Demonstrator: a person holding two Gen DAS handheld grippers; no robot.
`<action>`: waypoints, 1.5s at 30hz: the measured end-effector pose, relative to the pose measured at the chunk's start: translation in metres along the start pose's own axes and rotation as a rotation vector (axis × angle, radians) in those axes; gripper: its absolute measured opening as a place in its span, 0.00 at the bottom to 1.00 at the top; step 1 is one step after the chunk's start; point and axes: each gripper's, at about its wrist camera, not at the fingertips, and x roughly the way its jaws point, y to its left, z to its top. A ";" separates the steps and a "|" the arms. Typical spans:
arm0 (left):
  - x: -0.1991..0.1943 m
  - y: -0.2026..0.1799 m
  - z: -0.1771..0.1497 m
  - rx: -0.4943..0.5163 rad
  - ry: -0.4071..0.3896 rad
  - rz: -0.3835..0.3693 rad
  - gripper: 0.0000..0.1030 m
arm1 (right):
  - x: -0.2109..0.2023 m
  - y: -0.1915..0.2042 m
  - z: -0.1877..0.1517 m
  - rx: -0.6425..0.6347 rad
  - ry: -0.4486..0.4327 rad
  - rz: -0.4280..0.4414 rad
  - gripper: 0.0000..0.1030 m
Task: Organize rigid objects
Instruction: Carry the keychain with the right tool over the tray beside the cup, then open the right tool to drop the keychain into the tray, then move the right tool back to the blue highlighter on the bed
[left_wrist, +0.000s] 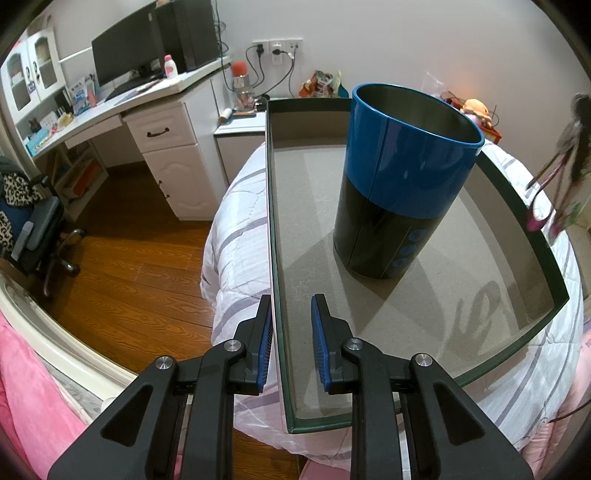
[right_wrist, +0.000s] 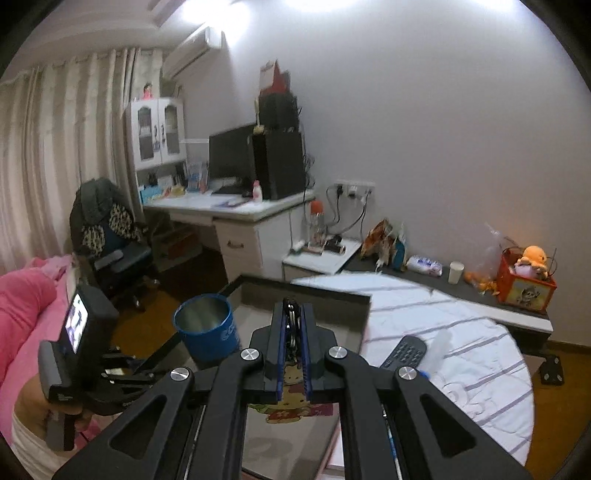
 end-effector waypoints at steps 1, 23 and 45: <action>0.000 0.000 0.000 0.000 0.000 0.000 0.20 | 0.007 0.002 -0.002 0.003 0.012 0.005 0.07; 0.000 0.001 -0.001 -0.001 -0.001 0.000 0.20 | 0.062 0.026 -0.034 0.012 0.210 -0.013 0.20; 0.000 0.001 -0.001 0.004 0.000 0.006 0.21 | -0.024 -0.045 -0.029 0.114 0.114 -0.235 0.65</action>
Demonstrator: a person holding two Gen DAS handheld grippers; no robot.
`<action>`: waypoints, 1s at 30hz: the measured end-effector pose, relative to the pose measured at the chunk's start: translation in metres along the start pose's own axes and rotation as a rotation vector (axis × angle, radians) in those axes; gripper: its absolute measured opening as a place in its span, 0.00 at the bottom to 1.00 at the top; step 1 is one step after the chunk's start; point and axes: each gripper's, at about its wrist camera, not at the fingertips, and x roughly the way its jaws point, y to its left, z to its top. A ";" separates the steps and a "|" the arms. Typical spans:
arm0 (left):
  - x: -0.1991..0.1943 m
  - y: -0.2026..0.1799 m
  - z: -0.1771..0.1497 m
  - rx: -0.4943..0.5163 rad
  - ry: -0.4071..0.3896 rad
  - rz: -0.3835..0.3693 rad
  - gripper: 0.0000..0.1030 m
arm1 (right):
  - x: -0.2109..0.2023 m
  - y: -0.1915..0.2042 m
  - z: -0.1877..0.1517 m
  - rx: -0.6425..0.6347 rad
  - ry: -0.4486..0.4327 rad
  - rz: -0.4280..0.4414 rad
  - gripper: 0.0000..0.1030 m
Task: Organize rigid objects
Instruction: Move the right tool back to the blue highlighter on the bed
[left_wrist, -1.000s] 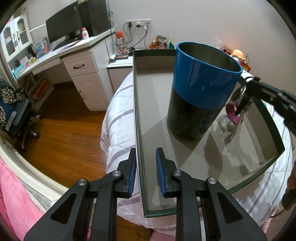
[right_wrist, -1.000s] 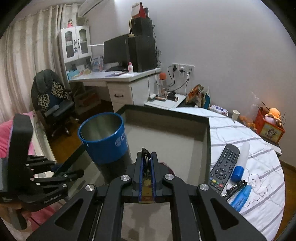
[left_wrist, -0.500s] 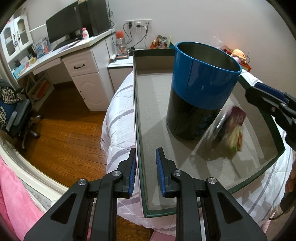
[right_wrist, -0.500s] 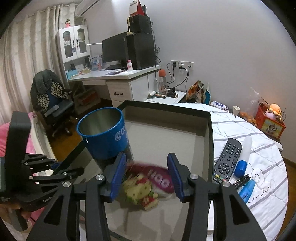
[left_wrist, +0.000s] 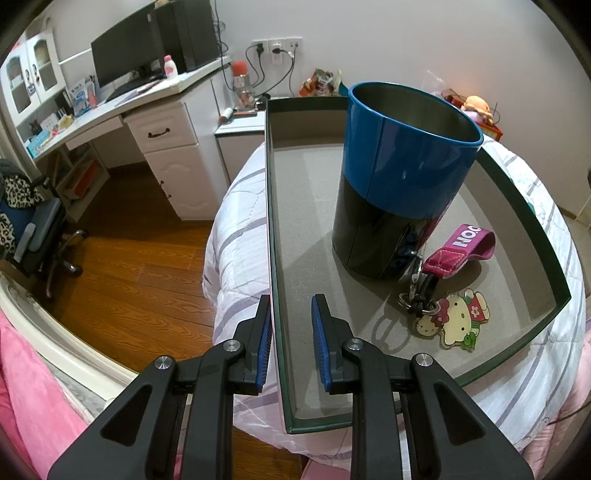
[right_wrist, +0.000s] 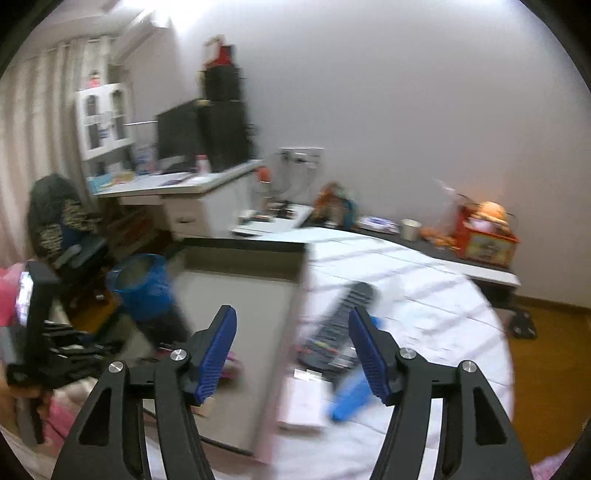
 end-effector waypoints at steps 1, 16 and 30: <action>-0.001 0.001 0.000 0.000 0.000 0.001 0.21 | -0.001 -0.011 -0.003 0.011 0.006 -0.035 0.66; 0.000 -0.005 0.001 0.009 0.011 0.031 0.21 | 0.064 -0.060 -0.064 0.151 0.247 -0.081 0.67; -0.001 -0.006 0.001 0.012 0.007 0.031 0.21 | 0.077 -0.072 -0.060 0.127 0.293 -0.230 0.67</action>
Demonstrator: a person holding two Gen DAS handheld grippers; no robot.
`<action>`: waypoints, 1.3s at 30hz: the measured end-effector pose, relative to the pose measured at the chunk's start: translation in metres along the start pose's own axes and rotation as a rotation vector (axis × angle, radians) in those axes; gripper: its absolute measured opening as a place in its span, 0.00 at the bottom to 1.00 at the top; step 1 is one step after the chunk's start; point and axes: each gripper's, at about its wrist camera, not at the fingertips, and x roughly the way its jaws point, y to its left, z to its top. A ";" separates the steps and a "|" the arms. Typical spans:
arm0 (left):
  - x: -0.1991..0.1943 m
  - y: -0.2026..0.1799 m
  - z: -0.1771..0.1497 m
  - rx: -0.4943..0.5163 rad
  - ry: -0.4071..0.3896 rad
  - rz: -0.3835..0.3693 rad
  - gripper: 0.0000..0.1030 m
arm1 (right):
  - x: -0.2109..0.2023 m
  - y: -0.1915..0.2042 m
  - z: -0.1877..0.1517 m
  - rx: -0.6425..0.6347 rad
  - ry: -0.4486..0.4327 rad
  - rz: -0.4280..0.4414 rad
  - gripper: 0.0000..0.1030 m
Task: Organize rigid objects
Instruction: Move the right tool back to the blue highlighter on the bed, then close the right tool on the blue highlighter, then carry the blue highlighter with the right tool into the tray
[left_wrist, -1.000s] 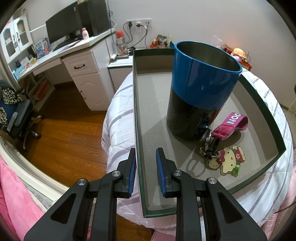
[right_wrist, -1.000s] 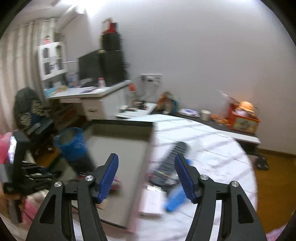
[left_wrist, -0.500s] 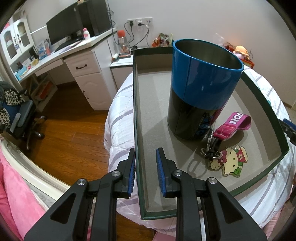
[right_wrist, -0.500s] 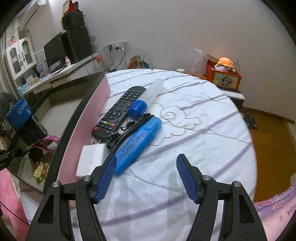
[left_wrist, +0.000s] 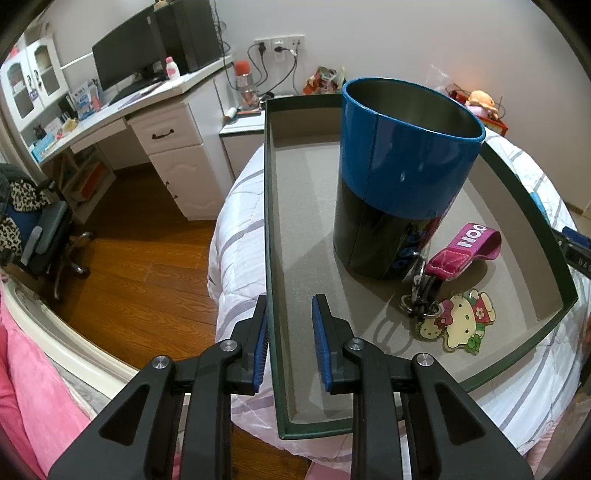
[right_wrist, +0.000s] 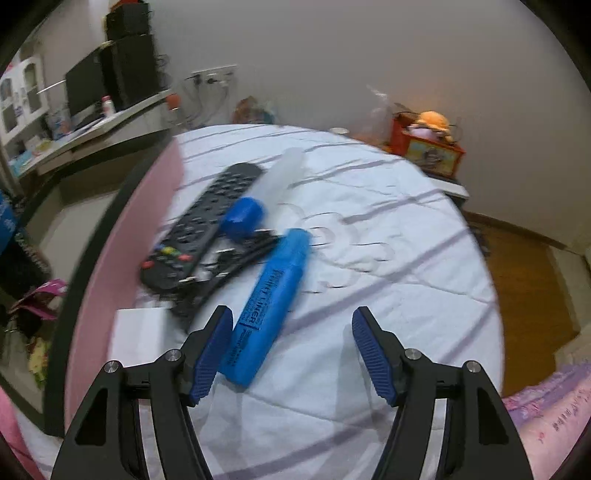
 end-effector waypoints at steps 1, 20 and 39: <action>0.000 0.000 0.000 -0.001 0.000 0.001 0.21 | 0.000 -0.003 0.001 0.006 0.000 -0.004 0.67; -0.001 0.000 0.001 -0.002 -0.003 -0.004 0.22 | 0.009 0.004 0.007 -0.060 -0.001 0.120 0.29; -0.001 0.000 0.000 -0.001 -0.003 -0.003 0.22 | 0.008 0.000 0.001 -0.060 0.034 0.072 0.27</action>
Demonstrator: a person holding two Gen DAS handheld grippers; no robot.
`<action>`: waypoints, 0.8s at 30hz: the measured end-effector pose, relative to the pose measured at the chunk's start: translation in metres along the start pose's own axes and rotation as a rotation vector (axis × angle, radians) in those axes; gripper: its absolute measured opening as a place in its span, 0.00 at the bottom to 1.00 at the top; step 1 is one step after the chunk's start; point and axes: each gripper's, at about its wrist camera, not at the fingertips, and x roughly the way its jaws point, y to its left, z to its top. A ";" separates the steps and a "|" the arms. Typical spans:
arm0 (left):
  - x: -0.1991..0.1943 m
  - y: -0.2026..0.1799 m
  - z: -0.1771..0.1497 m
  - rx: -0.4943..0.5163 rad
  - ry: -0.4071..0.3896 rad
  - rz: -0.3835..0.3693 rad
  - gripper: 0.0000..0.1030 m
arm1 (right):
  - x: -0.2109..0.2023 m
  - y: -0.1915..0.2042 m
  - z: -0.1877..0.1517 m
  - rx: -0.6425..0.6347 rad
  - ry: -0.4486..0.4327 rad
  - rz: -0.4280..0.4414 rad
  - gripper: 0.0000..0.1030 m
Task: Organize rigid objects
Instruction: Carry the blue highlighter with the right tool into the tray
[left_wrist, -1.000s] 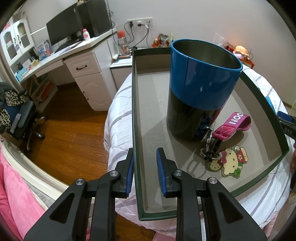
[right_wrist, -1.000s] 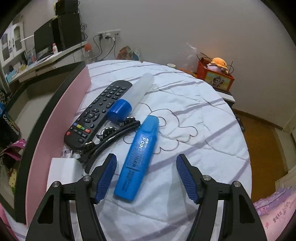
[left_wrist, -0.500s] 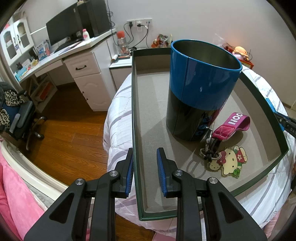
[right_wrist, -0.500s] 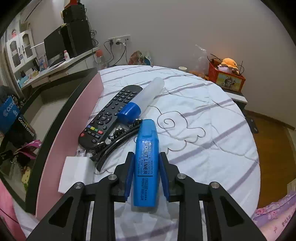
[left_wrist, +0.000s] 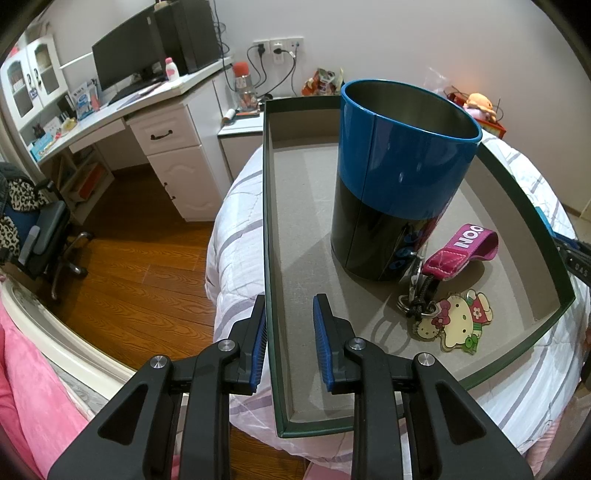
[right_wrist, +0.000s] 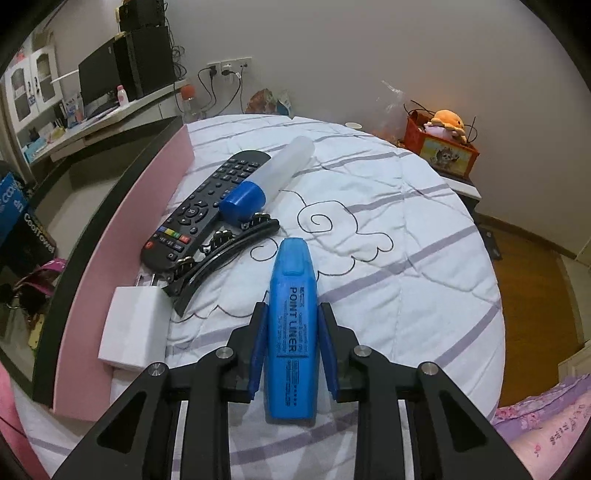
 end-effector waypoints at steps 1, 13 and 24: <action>0.000 0.000 0.000 0.000 -0.001 -0.001 0.22 | 0.001 0.000 0.001 -0.003 -0.003 -0.005 0.27; 0.001 -0.002 0.002 0.000 -0.002 -0.006 0.23 | -0.030 0.013 0.007 -0.030 -0.103 0.002 0.26; 0.000 -0.004 0.002 -0.001 -0.005 -0.013 0.24 | -0.078 0.044 0.028 -0.090 -0.225 0.030 0.26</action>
